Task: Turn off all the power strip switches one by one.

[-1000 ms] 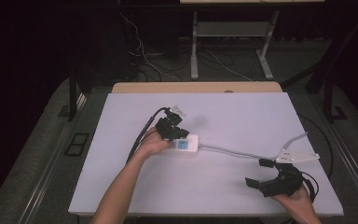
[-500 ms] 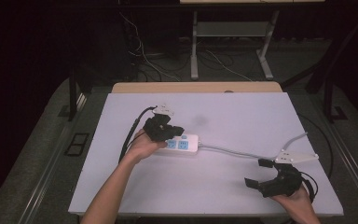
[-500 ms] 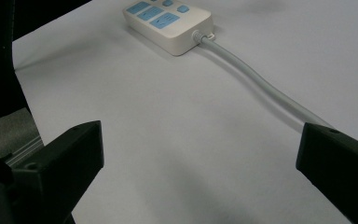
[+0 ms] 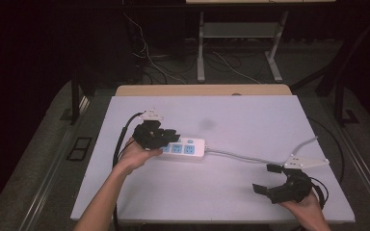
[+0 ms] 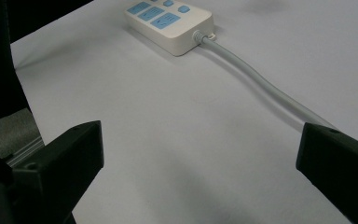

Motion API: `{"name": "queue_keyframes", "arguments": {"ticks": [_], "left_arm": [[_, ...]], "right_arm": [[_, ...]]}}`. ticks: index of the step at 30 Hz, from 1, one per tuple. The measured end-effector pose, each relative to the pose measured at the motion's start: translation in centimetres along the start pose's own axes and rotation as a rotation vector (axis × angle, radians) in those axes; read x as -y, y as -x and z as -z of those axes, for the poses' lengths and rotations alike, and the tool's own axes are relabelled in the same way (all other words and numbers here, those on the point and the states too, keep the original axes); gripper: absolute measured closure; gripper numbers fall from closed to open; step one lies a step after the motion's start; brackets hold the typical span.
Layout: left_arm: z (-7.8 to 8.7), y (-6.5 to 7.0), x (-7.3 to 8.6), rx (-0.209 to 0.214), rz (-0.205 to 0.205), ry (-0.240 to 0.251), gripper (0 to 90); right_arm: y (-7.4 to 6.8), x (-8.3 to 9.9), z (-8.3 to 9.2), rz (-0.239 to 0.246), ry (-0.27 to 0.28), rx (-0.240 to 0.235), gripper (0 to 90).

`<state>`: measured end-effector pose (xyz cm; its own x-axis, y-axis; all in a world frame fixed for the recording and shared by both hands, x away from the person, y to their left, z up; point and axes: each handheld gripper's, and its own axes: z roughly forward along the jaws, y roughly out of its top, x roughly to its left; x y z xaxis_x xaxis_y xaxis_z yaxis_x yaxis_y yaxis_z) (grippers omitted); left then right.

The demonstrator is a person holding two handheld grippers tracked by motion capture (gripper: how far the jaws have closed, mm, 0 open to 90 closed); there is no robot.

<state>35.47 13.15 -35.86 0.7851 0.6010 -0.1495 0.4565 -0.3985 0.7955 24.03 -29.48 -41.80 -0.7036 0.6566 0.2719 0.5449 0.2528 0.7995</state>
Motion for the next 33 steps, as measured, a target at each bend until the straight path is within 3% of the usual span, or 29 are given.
{"name": "queue_keyframes", "arguments": {"ticks": [8,14,21,23,33], "left_arm": [[1.9,-0.3,1.9,-0.013,0.070,0.049,41.2],[3.3,-0.2,3.4,-0.020,0.091,0.087,25.4],[3.9,0.3,5.4,-0.002,0.126,0.117,9.9],[3.9,0.6,6.1,-0.001,0.139,0.117,1.5],[3.4,3.0,9.1,-0.005,0.115,0.128,0.0]], "right_arm": [[0.0,0.0,0.0,-0.001,-0.001,-0.001,0.5],[0.0,0.0,-0.1,-0.003,-0.001,-0.003,0.5],[-0.1,0.0,-0.1,-0.001,-0.006,-0.006,0.5],[-0.1,0.0,-0.1,-0.002,-0.005,-0.007,0.5],[-0.2,0.1,-0.3,0.000,-0.015,-0.011,0.5]]}}
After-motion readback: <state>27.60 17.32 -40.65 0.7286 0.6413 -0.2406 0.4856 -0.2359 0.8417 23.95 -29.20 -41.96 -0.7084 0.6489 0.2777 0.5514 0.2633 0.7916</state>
